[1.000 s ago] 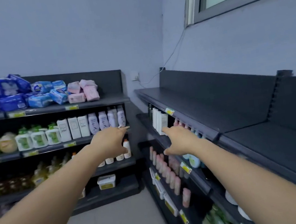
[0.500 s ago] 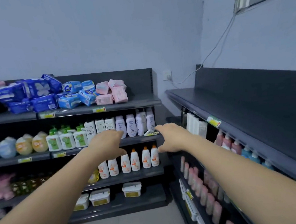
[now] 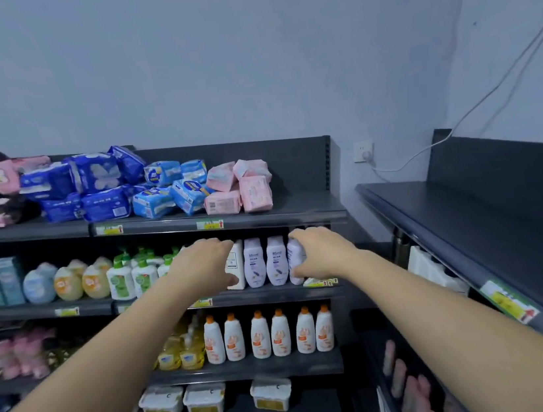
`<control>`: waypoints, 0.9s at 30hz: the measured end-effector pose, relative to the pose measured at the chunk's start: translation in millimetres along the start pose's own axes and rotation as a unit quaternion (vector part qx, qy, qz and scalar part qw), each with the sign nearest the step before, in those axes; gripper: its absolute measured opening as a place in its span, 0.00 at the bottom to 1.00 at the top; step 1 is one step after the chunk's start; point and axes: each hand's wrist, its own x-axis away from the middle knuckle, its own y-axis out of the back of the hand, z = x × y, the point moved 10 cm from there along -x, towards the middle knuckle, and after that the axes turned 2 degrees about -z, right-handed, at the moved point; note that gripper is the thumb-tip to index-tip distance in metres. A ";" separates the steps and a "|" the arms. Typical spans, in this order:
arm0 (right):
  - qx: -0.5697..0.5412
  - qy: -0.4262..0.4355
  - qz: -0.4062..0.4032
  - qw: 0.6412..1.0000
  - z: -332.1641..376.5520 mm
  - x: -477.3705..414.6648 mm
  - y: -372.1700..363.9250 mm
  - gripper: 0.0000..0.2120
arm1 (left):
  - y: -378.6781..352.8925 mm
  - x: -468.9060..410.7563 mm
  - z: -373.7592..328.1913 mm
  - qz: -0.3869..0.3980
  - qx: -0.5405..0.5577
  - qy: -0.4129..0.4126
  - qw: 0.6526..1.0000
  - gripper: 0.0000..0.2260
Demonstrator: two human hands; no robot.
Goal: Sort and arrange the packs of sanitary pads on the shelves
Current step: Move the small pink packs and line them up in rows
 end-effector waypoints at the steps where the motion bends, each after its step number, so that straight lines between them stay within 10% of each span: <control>1: -0.003 0.001 -0.001 1.000 -1.8 -15.3 -3.7 0.35 | -4.8 -13.1 5.7 0.001 0.000 0.002 1.000 0.28; 27: -0.067 -0.017 -0.037 0.997 -59.1 -379.6 -81.2 0.28 | -104.2 -358.3 129.9 -0.016 0.021 0.006 1.000 0.23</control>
